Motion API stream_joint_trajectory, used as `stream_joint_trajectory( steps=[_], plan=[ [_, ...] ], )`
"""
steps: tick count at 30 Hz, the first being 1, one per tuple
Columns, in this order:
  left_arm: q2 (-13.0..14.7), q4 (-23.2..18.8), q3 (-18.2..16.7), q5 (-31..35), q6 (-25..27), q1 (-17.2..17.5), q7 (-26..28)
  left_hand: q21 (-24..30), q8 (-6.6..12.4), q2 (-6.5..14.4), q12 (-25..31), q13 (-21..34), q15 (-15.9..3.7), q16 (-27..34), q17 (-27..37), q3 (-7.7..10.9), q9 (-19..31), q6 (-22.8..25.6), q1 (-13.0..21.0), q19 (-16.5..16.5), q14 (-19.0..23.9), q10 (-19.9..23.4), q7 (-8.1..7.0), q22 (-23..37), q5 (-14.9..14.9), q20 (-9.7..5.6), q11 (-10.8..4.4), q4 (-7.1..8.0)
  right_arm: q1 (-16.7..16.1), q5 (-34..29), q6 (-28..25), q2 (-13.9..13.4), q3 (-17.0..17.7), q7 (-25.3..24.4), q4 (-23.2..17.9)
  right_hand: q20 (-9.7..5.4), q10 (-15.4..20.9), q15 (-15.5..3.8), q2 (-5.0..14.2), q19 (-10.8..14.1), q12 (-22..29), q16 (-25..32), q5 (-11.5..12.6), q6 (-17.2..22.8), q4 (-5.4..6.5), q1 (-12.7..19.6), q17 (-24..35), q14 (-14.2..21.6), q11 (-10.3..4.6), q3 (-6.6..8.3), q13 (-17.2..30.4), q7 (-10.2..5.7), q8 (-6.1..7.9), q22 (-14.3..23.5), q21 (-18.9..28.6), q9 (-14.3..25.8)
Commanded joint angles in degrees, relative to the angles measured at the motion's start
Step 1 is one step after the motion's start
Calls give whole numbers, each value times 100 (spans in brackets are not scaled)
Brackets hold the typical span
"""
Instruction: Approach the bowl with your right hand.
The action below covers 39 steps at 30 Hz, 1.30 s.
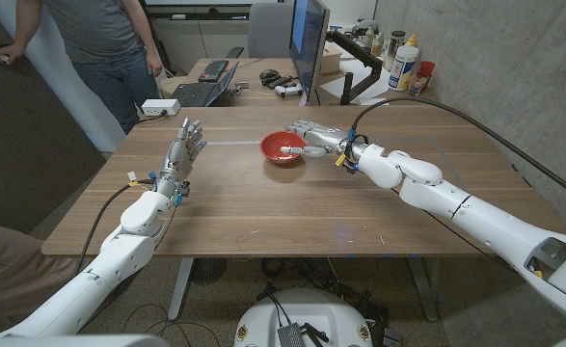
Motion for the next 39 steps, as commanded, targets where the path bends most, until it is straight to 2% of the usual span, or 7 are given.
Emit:
stream_joint_trajectory(
  steps=[1, 11, 30, 32, 33, 36, 39],
  plan=[
    [60, -106, -72, -2, 43, 89, 63, 23, 0, 9, 17, 9, -104, 28, 28, -52, 14, 2, 93, 1, -60, 14, 25, 34, 34, -27, -16, 0, 202, -48, 54, 146, -168, 166, 240, 17, 1, -9, 3, -48, 8, 15, 29, 32, -36, 19, 17, -343, -19, -24, 25, 37, 11, 26, -6, 25],
    [44, -68, -80, -68, 41, 99, -9, 62, -10, 15, 3, 9, -78, 22, 28, -60, 14, -23, 104, 116, -81, -24, 23, 31, 33, 101, -21, -2, 333, -91, 143, 259, -313, 172, 474, 18, 4, -10, 15, -56, 10, 18, 37, 33, -38, 23, 18, -340, -26, -22, 26, 43, 9, 27, -7, 25],
    [63, -146, -103, -27, 40, 188, 62, 16, 35, 23, 11, 10, -55, 9, 28, -77, 15, 98, 113, 11, -145, -17, 77, 33, 30, 79, -31, -3, 510, -127, 299, 431, -521, 152, 778, 15, -8, -9, 34, -66, 6, 17, 51, 41, -40, 25, 18, -346, -11, -23, 27, 47, 9, 27, -6, 26],
    [52, -144, -106, -22, 23, 195, 73, 17, 33, 24, 11, 10, -61, 9, 29, -79, 15, 97, 114, 14, -149, -16, 75, 33, 29, 31, -24, -2, 540, -123, 342, 465, -551, 142, 844, 15, -9, -10, 36, -67, 6, 17, 52, 36, -40, 25, 18, -346, -11, -24, 27, 48, 7, 27, -5, 26],
    [47, -136, -105, -20, 8, 195, 67, 21, 33, 28, 16, 10, -112, 22, 29, -85, 16, 112, 117, 21, -128, -7, 78, 34, 29, -158, 11, -1, 553, -129, 356, 478, -566, 140, 866, 17, -9, -10, 37, -66, 6, 16, 53, 38, -40, 25, 18, -347, -11, -24, 27, 49, 8, 27, -5, 26],
    [51, -152, -114, -23, 2, 215, 71, 49, 18, 31, 24, 9, -147, 32, 28, -96, 16, 97, 126, 107, -102, 14, 95, 31, 28, -402, 37, -4, 589, -125, 406, 512, -604, 142, 929, 20, -12, -9, 40, -68, 5, 15, 55, 38, -41, 27, 18, -353, -14, -24, 28, 48, 7, 27, -5, 27],
    [62, -183, -125, -20, 18, 241, 97, 37, 13, 31, 24, 9, -157, 32, 27, -100, 16, 89, 130, 83, -98, 16, 91, 30, 27, -316, 19, -5, 624, -112, 438, 549, -637, 153, 1002, 19, -11, -13, 42, -67, 6, 16, 58, 39, -42, 28, 18, -351, -14, -24, 28, 44, 7, 27, -4, 27]
  ],
)
